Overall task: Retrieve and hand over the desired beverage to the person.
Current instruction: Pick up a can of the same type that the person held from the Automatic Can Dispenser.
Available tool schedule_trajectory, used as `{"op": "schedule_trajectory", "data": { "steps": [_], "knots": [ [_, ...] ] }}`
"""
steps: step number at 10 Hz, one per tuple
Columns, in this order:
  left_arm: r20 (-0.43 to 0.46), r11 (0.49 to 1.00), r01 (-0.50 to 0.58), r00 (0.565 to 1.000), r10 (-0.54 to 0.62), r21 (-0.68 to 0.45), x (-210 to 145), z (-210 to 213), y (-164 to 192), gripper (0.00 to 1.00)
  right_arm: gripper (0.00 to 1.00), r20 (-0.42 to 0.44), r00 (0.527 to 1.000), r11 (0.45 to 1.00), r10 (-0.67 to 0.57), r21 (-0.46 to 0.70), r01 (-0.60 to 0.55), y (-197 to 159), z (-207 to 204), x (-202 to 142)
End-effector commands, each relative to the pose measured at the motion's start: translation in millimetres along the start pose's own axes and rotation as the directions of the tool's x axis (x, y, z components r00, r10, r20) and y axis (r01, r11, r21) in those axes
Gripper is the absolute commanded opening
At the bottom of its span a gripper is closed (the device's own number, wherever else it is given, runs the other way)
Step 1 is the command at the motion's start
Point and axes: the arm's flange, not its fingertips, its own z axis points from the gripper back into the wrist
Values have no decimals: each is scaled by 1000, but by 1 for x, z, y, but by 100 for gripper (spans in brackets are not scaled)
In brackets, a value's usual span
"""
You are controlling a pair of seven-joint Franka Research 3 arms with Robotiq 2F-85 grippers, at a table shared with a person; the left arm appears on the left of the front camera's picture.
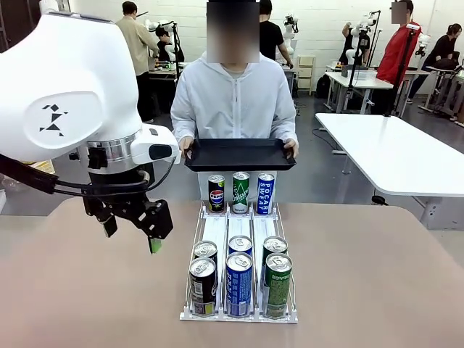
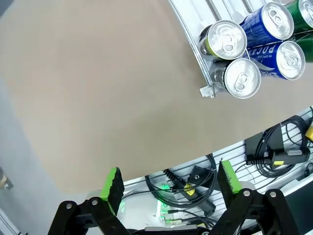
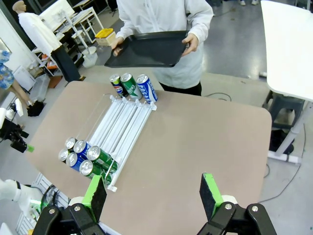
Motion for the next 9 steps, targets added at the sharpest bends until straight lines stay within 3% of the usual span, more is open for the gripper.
{"op": "schedule_trajectory", "data": {
  "steps": [1, 7, 8, 9],
  "knots": [
    [23, 999, 27, 999, -27, 19, -8, 4, 3, 100, 100, 0, 1000, 1000, -1, 14, 1, -1, -2, 0],
    [23, 999, 27, 999, -27, 19, -8, 4, 3, 100, 100, 0, 1000, 1000, -1, 14, 1, -1, -2, 0],
    [14, 1000, 15, 1000, -15, 2, -5, 5, 0, 100, 100, 0, 1000, 1000, -1, 14, 1, -1, -2, 0],
    [14, 998, -68, 998, 68, 12, 2, -3, -18, 100, 100, 0, 1000, 1000, -1, 14, 1, -1, -2, 0]
  ]
}}
